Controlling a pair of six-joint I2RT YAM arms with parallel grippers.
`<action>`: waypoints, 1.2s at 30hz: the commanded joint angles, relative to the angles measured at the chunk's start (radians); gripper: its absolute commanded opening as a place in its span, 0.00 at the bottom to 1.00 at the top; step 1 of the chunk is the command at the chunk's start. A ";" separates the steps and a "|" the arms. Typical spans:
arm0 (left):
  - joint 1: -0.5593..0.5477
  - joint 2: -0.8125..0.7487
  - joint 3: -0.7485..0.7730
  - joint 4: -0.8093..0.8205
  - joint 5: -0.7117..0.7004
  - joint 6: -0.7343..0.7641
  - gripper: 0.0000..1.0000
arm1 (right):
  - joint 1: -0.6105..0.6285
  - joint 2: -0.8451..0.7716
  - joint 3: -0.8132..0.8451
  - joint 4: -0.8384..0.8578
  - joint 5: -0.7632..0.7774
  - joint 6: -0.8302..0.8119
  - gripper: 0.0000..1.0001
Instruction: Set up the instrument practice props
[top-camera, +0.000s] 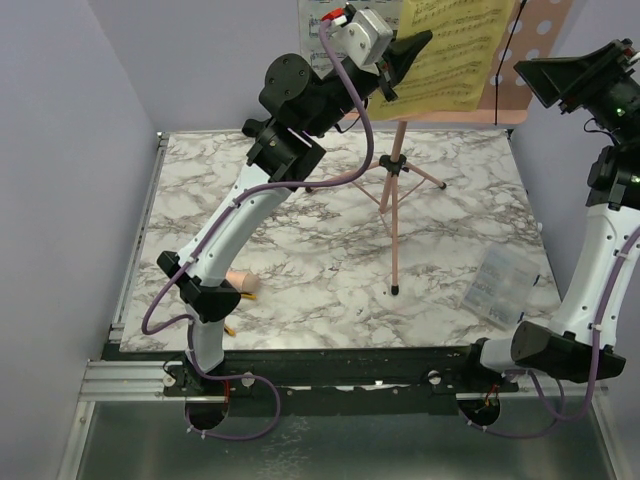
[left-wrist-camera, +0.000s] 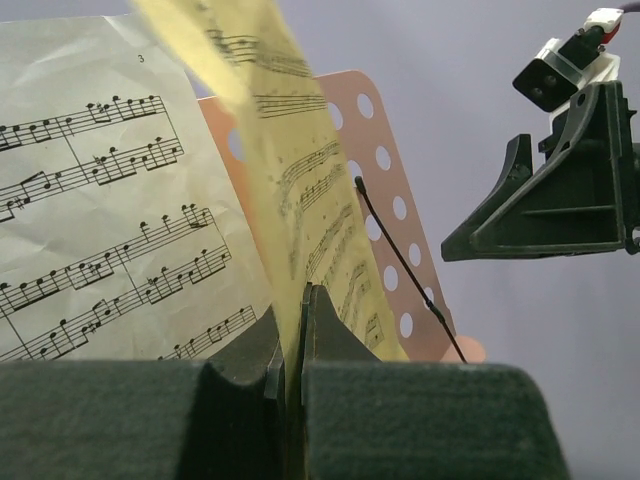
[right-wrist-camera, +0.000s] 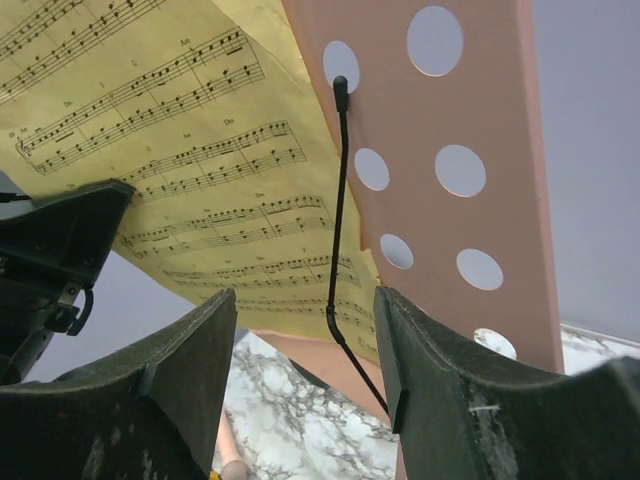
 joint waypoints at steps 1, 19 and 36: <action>0.005 0.010 0.036 0.003 -0.009 0.017 0.00 | 0.034 0.029 0.013 0.070 -0.050 0.043 0.59; 0.006 0.034 0.038 0.060 -0.026 0.004 0.00 | 0.102 0.103 0.053 0.069 -0.002 0.013 0.35; 0.006 0.049 0.061 0.071 -0.012 0.022 0.00 | 0.107 0.034 -0.084 0.260 0.044 0.074 0.01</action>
